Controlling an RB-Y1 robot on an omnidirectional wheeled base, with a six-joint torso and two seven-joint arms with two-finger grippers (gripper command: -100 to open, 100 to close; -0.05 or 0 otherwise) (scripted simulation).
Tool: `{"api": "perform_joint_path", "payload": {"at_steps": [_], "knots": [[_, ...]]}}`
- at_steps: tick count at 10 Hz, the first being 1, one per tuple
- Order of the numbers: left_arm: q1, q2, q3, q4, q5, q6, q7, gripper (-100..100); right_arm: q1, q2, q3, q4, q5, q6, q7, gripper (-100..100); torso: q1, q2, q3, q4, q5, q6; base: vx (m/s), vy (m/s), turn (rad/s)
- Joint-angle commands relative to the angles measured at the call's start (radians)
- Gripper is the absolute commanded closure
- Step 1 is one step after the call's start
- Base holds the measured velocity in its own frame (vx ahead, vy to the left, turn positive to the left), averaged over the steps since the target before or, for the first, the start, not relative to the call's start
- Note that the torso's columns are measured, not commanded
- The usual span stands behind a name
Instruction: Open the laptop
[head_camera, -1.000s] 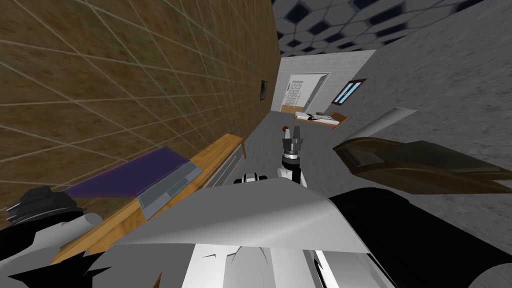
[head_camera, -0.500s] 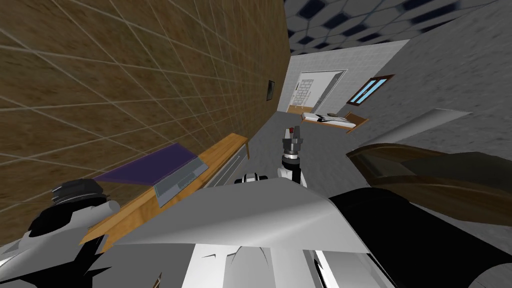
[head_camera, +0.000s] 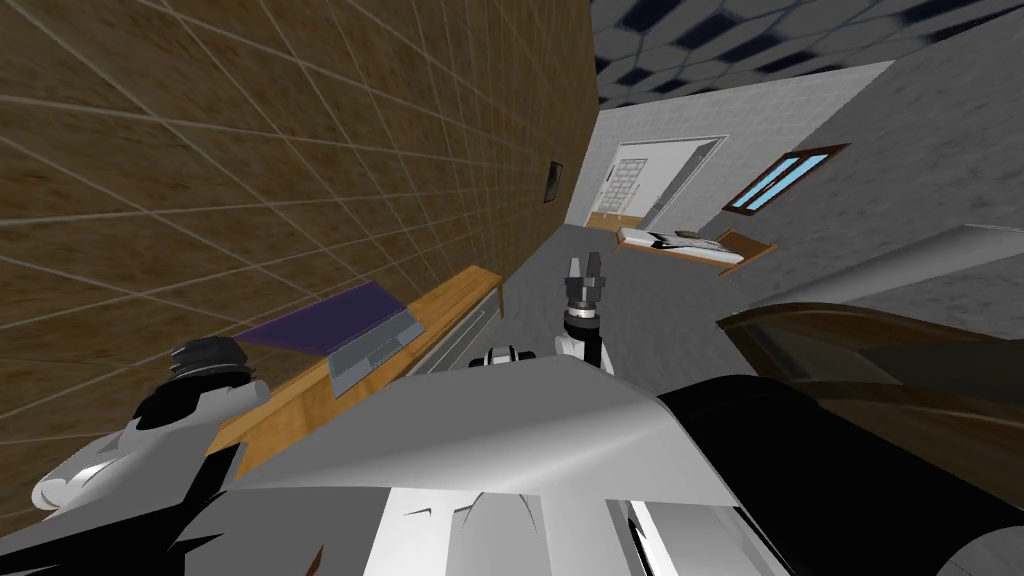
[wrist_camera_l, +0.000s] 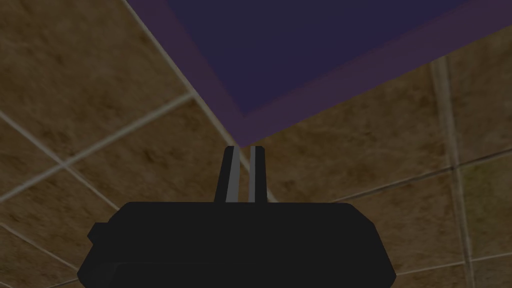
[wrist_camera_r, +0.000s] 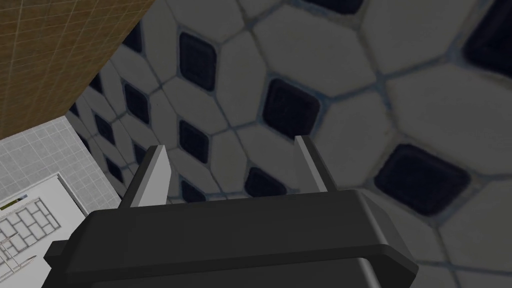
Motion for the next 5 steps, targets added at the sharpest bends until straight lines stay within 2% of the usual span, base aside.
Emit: {"api": "perform_joint_path", "payload": {"at_steps": [1, 2, 3, 4, 5], "knots": [[-0.028, -0.038, 0.005, -0.057, -0.068, 0.030, 0.012, 100, 0.000, 0.000, 0.000, 0.000, 0.000, 0.000, 0.000, 0, -0.002, 0.001, 0.000, 0.000, -0.001, -0.002, 0.026, -0.002, 0.156], [-0.038, -0.038, 0.005, -0.046, -0.084, 0.030, 0.012, 100, 0.000, 0.000, 0.000, 0.000, 0.000, 0.000, 0.000, 0, -0.002, 0.000, 0.000, 0.000, -0.001, 0.002, 0.000, 0.000, 0.000], [-0.038, -0.038, 0.005, -0.031, -0.084, 0.030, 0.012, 100, 0.000, 0.000, 0.000, 0.000, 0.000, 0.000, 0.000, 0, -0.002, -0.001, -0.001, 0.000, 0.000, 0.006, -0.007, 0.004, -0.040], [-0.081, -0.058, 0.001, -0.042, -0.128, 0.041, 0.035, 100, 0.000, 0.000, 0.000, 0.000, 0.000, 0.000, 0.000, 0, -0.002, -0.002, -0.001, -0.001, 0.000, 0.005, 0.010, 0.004, 0.274], [-0.082, -0.058, 0.001, -0.042, -0.153, 0.041, 0.035, 100, 0.000, 0.000, 0.000, 0.000, 0.000, 0.000, 0.000, 0, -0.001, -0.003, -0.002, -0.001, 0.000, -0.001, 0.025, -0.008, 0.153]]}}
